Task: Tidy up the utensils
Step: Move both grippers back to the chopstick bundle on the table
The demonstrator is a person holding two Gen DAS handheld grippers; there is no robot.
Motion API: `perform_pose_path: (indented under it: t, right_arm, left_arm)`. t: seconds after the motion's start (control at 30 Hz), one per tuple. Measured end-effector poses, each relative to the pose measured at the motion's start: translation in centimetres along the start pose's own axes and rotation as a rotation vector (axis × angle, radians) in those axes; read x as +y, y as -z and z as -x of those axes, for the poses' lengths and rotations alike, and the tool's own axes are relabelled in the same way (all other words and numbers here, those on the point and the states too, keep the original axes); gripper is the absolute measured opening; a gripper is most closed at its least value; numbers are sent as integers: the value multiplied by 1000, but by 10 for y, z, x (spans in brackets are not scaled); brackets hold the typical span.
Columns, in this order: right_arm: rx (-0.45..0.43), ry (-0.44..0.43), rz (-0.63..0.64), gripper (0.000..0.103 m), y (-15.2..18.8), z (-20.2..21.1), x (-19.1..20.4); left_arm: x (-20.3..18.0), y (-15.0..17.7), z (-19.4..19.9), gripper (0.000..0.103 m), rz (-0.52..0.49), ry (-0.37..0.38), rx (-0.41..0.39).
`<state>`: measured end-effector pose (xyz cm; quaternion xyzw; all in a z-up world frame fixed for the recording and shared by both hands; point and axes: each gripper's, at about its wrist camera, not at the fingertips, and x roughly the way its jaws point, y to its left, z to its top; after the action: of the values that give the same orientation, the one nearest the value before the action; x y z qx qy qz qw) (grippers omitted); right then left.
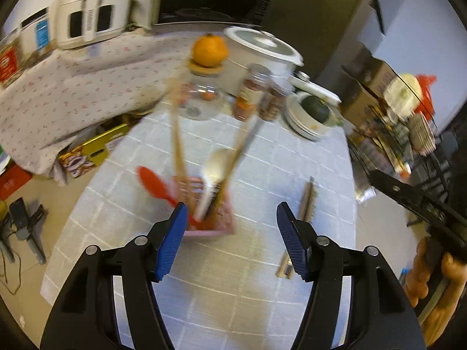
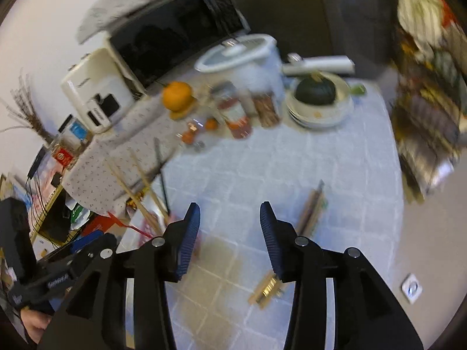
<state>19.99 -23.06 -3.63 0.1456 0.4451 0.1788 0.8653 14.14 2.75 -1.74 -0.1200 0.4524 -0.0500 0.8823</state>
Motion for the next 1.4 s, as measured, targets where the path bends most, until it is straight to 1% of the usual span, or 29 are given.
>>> perform_pose_path:
  t: [0.13,0.2,0.27,0.37,0.43,0.5,0.6,0.63,0.73,0.77,0.83,0.97,1.1,1.27,1.33,1.4]
  right_arm:
    - [44,47,-34,43,5,1,-21]
    - [63,51,-71,43,7,2,-34]
    - [74,49,-111,43,8,3,-45]
    - [96,61,-169,42,10,2,-65]
    - [108,64,-202,33,12,0,-75]
    - [121,65,-251,33,14,-2,-86]
    - [127,34,-315,34,16,-2,-97]
    - [130,32,-322,34,16,-2,-97]
    - [130,21,-333,34,15,-1,-98]
    - [128,18,-340,34,15,0,-100]
    - [122,24,-350,34,14,1,-103]
    - [118,13,-377,34,12,0,-108]
    - [124,-1,-389,34,9,-3,-109]
    - [124,-27,-411,34,7,-5,-111]
    - [123,-28,-406,34,7,-6,-110]
    - [123,-29,-410,35,6,-6,-110]
  left_arm:
    - [-35,10,-13,61,-83,19,31]
    - [-47,15,-21,61,-111,26,49]
    - [-60,20,-33,61,-142,37,79]
    - [-77,28,-54,61,-181,63,146]
    - [-87,33,-73,61,-201,88,202]
    - [-93,37,-91,61,-209,90,239]
    - [-100,42,-123,61,-210,72,292]
    - [-102,42,-137,61,-201,78,322]
    - [-99,40,-171,60,-155,95,376]
    - [-99,39,-180,59,-150,91,384]
    - [-97,36,-197,57,-163,53,391]
    - [-94,32,-214,51,-182,-9,384]
    - [-102,31,-222,47,-203,0,379]
    - [-108,32,-230,44,-239,-38,380]
    - [-109,32,-233,44,-250,-43,377]
    - [-112,32,-234,41,-267,-46,375]
